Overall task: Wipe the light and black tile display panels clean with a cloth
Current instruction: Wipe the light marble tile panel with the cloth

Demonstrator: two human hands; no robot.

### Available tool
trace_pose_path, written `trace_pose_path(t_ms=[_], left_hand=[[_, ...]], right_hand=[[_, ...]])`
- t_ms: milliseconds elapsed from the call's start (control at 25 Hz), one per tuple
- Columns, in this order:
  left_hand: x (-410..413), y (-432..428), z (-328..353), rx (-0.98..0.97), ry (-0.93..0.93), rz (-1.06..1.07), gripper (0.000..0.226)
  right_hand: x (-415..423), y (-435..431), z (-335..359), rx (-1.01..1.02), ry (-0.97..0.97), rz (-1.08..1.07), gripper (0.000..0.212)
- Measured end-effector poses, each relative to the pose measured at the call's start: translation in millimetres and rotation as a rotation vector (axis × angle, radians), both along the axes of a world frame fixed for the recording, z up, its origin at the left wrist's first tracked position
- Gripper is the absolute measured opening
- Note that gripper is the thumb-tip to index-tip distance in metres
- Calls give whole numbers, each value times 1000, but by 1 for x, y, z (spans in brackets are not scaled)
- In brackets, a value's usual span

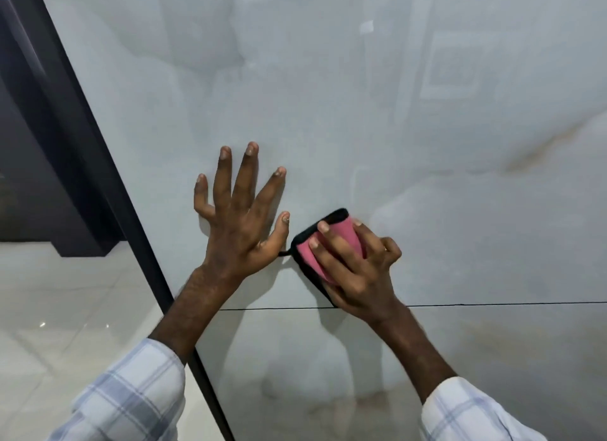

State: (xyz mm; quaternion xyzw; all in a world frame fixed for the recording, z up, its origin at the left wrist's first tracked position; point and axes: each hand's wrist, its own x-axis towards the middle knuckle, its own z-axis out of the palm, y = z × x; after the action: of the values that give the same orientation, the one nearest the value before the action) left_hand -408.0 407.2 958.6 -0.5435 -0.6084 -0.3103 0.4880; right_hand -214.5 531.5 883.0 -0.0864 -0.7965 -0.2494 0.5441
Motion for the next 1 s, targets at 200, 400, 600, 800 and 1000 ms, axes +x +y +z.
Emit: trace_pose_path(t_ms=[200, 400, 600, 800, 1000], left_hand=[[-3, 1, 56, 122, 48, -49, 61], [-10, 17, 90, 179, 75, 50, 65], [-9, 20, 80, 180, 92, 65, 67], [-9, 19, 80, 165, 93, 64, 68], [-9, 14, 81, 139, 116, 57, 69]], right_hand=[[26, 33, 85, -95, 324, -75, 50], [14, 28, 118, -150, 548, -137, 53], [11, 18, 88, 81, 69, -63, 54], [31, 41, 197, -178, 603, -170, 56], [-3, 11, 156, -37, 352, -94, 57]])
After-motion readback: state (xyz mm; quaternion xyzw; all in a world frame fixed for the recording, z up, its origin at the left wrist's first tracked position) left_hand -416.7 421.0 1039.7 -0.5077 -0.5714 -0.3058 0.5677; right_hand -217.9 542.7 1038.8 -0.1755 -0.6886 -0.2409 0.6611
